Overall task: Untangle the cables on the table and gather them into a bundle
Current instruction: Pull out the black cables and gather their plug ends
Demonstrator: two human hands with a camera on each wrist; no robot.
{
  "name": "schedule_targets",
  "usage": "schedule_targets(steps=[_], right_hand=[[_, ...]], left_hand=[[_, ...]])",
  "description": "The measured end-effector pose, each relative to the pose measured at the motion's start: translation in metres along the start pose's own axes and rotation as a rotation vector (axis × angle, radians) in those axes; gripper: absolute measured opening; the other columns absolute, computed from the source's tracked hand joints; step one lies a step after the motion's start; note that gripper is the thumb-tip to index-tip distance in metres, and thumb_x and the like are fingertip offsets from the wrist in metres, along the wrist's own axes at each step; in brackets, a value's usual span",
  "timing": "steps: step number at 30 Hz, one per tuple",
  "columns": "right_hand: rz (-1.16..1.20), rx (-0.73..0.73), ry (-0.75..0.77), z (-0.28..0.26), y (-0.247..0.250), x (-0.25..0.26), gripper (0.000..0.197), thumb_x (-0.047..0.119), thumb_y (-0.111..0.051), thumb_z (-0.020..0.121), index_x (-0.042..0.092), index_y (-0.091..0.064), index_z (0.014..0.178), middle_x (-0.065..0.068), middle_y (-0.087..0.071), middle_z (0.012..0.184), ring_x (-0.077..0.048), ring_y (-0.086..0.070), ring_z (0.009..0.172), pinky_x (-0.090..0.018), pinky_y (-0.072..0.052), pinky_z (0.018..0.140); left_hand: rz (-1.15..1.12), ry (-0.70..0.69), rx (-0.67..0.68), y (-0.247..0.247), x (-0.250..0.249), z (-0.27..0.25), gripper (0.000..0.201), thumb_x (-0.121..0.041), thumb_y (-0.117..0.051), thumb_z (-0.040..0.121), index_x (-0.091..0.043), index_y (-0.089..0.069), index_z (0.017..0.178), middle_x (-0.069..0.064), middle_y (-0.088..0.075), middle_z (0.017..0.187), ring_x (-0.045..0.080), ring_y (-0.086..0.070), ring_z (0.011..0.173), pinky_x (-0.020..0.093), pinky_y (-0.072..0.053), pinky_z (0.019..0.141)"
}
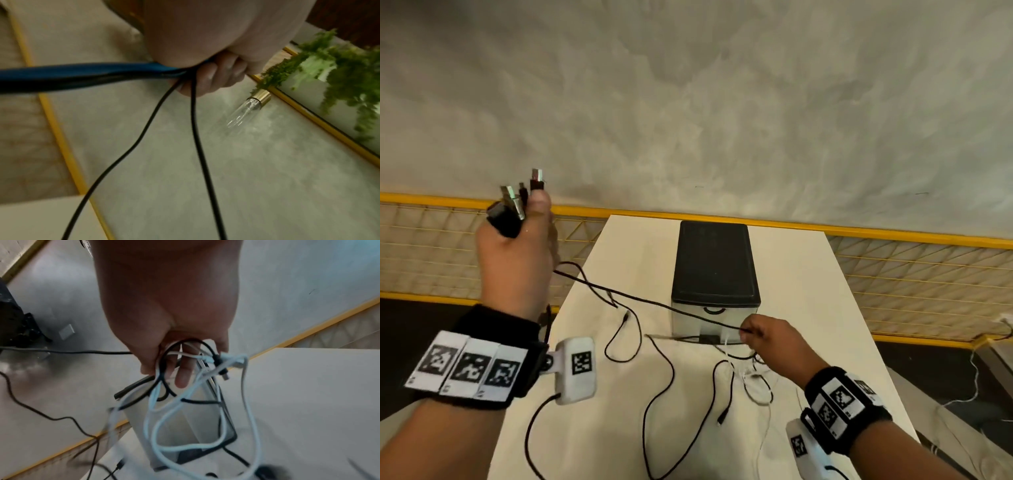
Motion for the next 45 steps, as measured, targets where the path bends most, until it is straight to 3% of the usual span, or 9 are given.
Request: schedule_targets(steps=[5, 10, 13, 18, 26, 29, 32, 38, 45], right_hand=[[0.116, -0.093, 0.103, 0.002, 0.009, 0.025, 0.011, 0.027, -0.057, 0.093, 0.028, -0.067, 0.090, 0.005, -0.072, 0.083, -0.014, -0.067, 0.081, -0.036, -0.054, 0.079], [0.315, -0.061, 0.277, -0.005, 0.019, 0.065, 0.017, 0.009, -0.060, 0.086, 0.023, -0.070, 0.084, 0.004, -0.071, 0.081, -0.007, -0.065, 0.077, -0.022, -0.049, 0.069], [0.393, -0.071, 0.253, -0.008, 0.026, 0.066, 0.026, 0.000, -0.060, 0.081, 0.024, -0.068, 0.079, 0.002, -0.070, 0.077, -0.006, -0.064, 0.071, -0.016, -0.048, 0.064], [0.373, -0.015, 0.236, -0.011, 0.027, 0.066, 0.012, 0.013, -0.059, 0.094, 0.017, -0.067, 0.087, 0.007, -0.066, 0.071, -0.002, -0.066, 0.064, -0.010, -0.048, 0.062], [0.299, 0.046, 0.081, -0.010, 0.014, 0.024, 0.012, 0.020, -0.059, 0.094, 0.016, -0.068, 0.087, 0.006, -0.067, 0.070, 0.001, -0.064, 0.061, -0.018, -0.049, 0.062], [0.308, 0.003, 0.058, -0.010, 0.015, 0.017, 0.012, 0.022, -0.057, 0.095, 0.019, -0.067, 0.089, 0.005, -0.067, 0.074, -0.001, -0.066, 0.064, -0.018, -0.050, 0.065], [0.316, -0.052, 0.095, -0.011, 0.019, 0.022, 0.013, 0.020, -0.058, 0.095, 0.021, -0.067, 0.086, 0.004, -0.067, 0.072, 0.000, -0.063, 0.064, -0.015, -0.047, 0.065], [0.369, -0.048, 0.248, -0.012, 0.018, 0.066, 0.032, 0.008, -0.059, 0.093, 0.037, -0.060, 0.078, 0.012, -0.063, 0.071, 0.000, -0.064, 0.063, -0.012, -0.047, 0.063], [0.363, 0.060, 0.236, -0.013, 0.012, 0.073, 0.019, 0.018, -0.063, 0.092, 0.030, -0.063, 0.077, 0.011, -0.067, 0.069, -0.001, -0.065, 0.061, -0.021, -0.051, 0.064]], left_hand=[[0.398, -0.149, 0.380, -0.058, 0.008, -0.053, 0.030, -0.039, -0.081, 0.077, -0.021, -0.060, 0.069, -0.007, -0.060, 0.071, 0.006, -0.054, 0.063, 0.014, -0.042, 0.061], [0.623, -0.232, 0.896, -0.117, 0.055, -0.123, 0.017, -0.040, -0.072, 0.077, -0.027, -0.062, 0.080, -0.009, -0.058, 0.086, 0.010, -0.059, 0.080, 0.040, -0.051, 0.073], [0.589, -0.159, 0.886, -0.123, 0.067, -0.128, 0.017, -0.036, -0.068, 0.077, -0.030, -0.062, 0.091, -0.011, -0.060, 0.092, 0.012, -0.061, 0.085, 0.043, -0.052, 0.077], [0.646, -0.187, 0.793, -0.107, 0.055, -0.103, 0.023, -0.027, -0.074, 0.081, -0.032, -0.054, 0.073, -0.007, -0.056, 0.074, 0.018, -0.057, 0.073, 0.039, -0.049, 0.067], [0.726, -0.076, 0.214, -0.016, 0.030, -0.001, 0.016, -0.022, -0.073, 0.086, -0.015, -0.072, 0.101, 0.005, -0.066, 0.091, 0.025, -0.059, 0.086, 0.033, -0.043, 0.074], [0.804, -0.113, 0.108, 0.004, 0.027, 0.012, 0.013, -0.023, -0.070, 0.088, -0.010, -0.070, 0.093, 0.008, -0.061, 0.086, 0.031, -0.057, 0.083, 0.031, -0.035, 0.068], [0.800, -0.205, 0.214, -0.016, 0.027, -0.011, 0.008, -0.014, -0.070, 0.087, -0.009, -0.072, 0.093, 0.012, -0.065, 0.094, 0.032, -0.061, 0.087, 0.028, -0.037, 0.070], [0.603, -0.208, 0.870, -0.095, 0.062, -0.113, 0.031, -0.026, -0.067, 0.084, -0.025, -0.072, 0.114, -0.010, -0.069, 0.112, 0.007, -0.064, 0.103, 0.023, -0.049, 0.094], [0.704, -0.159, 0.783, -0.083, 0.066, -0.104, 0.012, -0.027, -0.068, 0.085, -0.029, -0.060, 0.078, -0.010, -0.059, 0.068, 0.011, -0.057, 0.068, 0.033, -0.047, 0.062]])
Point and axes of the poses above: each hand's wrist, its own z-axis towards the middle knuckle, its own y-axis out of the back of the hand, x = y × z, the point moved 5 cm from there along z, towards the middle knuckle
